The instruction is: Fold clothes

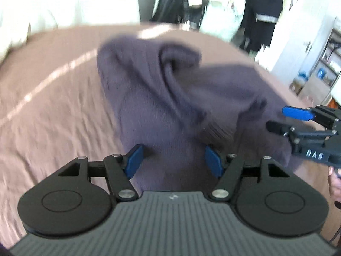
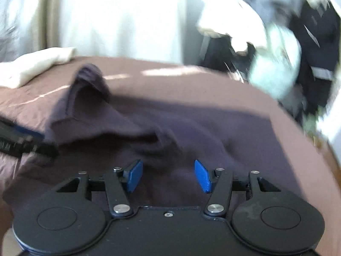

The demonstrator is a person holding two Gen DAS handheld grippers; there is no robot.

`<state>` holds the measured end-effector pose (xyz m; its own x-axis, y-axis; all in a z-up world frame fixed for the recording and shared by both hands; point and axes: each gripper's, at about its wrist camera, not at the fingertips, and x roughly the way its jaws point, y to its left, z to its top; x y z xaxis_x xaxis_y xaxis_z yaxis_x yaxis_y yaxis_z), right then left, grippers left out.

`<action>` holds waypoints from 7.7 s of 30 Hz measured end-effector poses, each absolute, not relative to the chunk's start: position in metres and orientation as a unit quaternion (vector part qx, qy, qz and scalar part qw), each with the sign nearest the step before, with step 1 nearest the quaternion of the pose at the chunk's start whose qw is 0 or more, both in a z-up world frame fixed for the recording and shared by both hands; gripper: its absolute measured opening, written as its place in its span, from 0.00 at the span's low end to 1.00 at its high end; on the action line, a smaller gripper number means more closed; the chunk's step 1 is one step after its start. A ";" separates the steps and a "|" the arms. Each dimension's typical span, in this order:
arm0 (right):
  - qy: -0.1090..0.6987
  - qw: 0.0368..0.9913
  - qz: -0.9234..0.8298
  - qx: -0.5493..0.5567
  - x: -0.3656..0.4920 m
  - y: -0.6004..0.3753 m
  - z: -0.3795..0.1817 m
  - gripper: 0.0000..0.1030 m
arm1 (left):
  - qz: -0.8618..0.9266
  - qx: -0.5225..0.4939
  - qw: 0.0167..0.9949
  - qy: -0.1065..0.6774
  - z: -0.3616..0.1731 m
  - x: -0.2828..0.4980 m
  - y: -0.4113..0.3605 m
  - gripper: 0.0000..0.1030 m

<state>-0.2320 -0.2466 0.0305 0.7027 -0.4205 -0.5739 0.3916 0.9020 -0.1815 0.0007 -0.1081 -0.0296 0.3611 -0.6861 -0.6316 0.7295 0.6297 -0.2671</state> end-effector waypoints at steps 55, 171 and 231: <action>0.340 0.911 -0.235 0.008 -0.214 -0.286 0.019 0.54 | -0.385 0.010 0.816 0.431 -0.058 0.036 -0.123 0.83; 0.294 0.932 -0.043 0.210 -0.298 -0.258 -0.014 0.51 | -0.421 0.030 0.767 0.483 -0.056 -0.008 -0.073 0.75; 0.319 0.939 -0.070 0.108 -0.274 -0.253 -0.013 0.02 | -0.529 0.023 0.742 0.410 -0.060 -0.035 -0.114 0.64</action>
<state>-0.2743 -0.2526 -0.0134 0.7867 -0.0636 -0.6141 0.2008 0.9670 0.1571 -0.0348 -0.1136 -0.0598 0.1028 -0.7669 -0.6335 0.8047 0.4385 -0.4002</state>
